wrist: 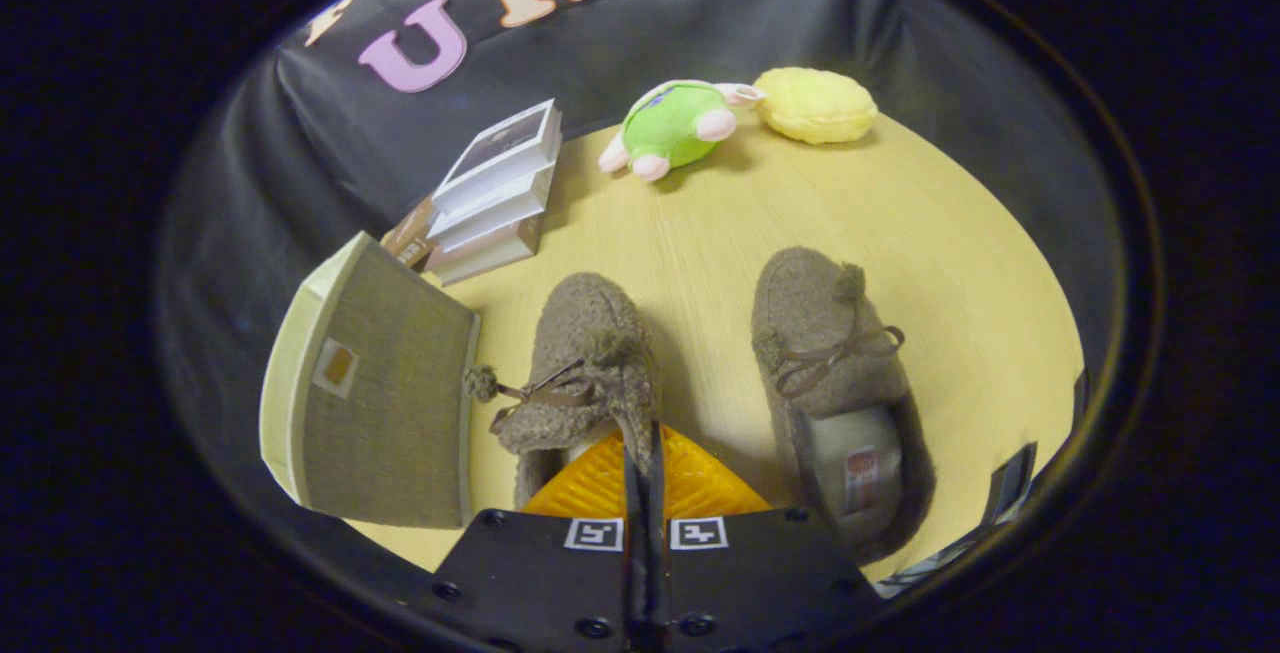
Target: Open the storage box then place both shoes into the box .Put the left shoe in first, then the right shoe, with the right side of both shoes facing outward in a uniform manner.
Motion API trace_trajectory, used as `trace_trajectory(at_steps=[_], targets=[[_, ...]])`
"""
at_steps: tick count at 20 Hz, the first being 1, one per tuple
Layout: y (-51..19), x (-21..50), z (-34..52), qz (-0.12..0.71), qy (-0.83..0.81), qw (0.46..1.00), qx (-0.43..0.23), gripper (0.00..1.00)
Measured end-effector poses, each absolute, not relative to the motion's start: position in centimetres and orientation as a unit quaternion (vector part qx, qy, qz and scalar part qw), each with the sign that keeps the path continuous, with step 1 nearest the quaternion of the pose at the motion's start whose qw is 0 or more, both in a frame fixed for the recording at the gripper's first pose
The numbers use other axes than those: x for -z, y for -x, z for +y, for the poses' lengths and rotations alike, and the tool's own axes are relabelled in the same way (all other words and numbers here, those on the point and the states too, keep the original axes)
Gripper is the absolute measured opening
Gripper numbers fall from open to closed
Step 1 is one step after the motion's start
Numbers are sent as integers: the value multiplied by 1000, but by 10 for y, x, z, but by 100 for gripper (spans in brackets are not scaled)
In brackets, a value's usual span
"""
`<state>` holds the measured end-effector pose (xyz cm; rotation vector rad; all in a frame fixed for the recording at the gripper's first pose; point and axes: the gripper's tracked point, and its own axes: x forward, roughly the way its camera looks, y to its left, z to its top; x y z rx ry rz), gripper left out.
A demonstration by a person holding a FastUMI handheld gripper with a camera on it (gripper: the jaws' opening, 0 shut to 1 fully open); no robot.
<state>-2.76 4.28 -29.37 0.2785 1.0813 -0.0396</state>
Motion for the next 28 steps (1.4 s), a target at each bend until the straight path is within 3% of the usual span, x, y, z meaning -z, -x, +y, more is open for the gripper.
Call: trace_trajectory(at_steps=[7, 16, 20, 28], targets=[[13, 225, 85, 465, -181, 865, 43, 3], [-14, 161, 214, 435, -204, 876, -30, 3], [-12, 182, 276, 457, -194, 866, -62, 3], [-5, 259, 329, 508, -141, 848, -45, 3]])
